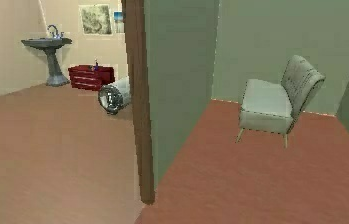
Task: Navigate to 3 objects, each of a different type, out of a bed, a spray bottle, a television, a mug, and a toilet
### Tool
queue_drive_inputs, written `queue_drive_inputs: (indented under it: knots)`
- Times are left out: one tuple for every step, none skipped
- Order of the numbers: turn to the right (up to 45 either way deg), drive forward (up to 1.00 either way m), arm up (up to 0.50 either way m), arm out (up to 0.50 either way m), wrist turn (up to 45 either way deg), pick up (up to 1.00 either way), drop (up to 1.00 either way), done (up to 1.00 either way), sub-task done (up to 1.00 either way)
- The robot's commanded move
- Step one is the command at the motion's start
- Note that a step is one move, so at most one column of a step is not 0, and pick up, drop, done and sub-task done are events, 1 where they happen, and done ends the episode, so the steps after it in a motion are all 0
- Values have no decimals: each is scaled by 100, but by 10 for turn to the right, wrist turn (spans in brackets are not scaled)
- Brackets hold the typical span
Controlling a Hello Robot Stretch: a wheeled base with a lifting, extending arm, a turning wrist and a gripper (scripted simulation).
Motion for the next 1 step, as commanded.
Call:
queue_drive_inputs:
  knots:
    - [90,0,0,0,0,0,0,0,0]
